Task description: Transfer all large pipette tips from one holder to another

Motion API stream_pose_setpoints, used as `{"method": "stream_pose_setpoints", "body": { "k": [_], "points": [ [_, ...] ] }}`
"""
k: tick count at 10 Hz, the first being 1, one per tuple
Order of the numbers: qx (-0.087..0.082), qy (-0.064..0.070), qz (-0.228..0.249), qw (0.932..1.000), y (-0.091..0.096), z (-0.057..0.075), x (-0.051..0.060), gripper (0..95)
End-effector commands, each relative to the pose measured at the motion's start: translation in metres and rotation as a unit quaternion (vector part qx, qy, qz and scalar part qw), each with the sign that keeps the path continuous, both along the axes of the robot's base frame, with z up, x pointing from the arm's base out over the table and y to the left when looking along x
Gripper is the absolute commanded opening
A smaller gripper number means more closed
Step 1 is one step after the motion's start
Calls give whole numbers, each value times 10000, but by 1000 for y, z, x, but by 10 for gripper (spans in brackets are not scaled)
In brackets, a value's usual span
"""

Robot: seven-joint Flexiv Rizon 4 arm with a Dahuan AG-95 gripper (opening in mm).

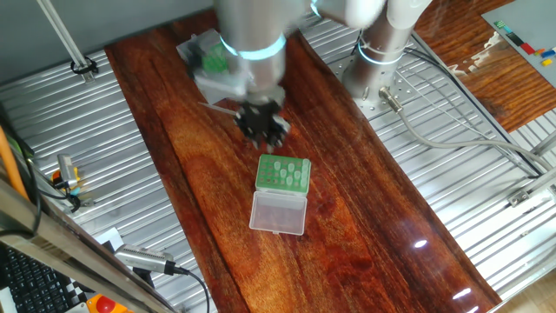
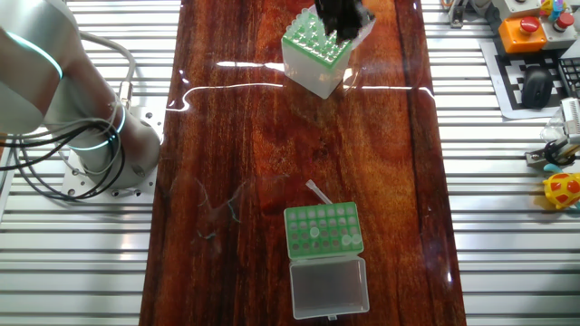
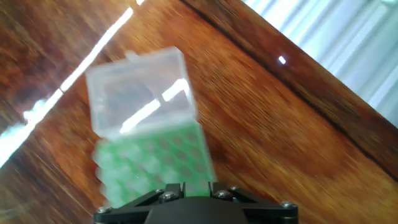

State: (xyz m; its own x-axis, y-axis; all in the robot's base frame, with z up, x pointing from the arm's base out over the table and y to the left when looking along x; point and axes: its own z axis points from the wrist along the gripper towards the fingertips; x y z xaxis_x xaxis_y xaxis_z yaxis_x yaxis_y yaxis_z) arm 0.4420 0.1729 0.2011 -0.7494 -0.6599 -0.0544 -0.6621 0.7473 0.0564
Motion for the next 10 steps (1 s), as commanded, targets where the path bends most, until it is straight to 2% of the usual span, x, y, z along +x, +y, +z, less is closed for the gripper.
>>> {"method": "stream_pose_setpoints", "body": {
  "k": [1,4,7,8,10],
  "points": [
    [-56,87,-171,9998,-52,13,9,190],
    [-60,125,-101,9999,-52,13,9,190],
    [-9,42,-313,9995,-52,13,9,190],
    [-8,0,-386,9993,-47,10,6,190],
    [-12,3,-445,9990,-39,9,5,190]
  ]
}}
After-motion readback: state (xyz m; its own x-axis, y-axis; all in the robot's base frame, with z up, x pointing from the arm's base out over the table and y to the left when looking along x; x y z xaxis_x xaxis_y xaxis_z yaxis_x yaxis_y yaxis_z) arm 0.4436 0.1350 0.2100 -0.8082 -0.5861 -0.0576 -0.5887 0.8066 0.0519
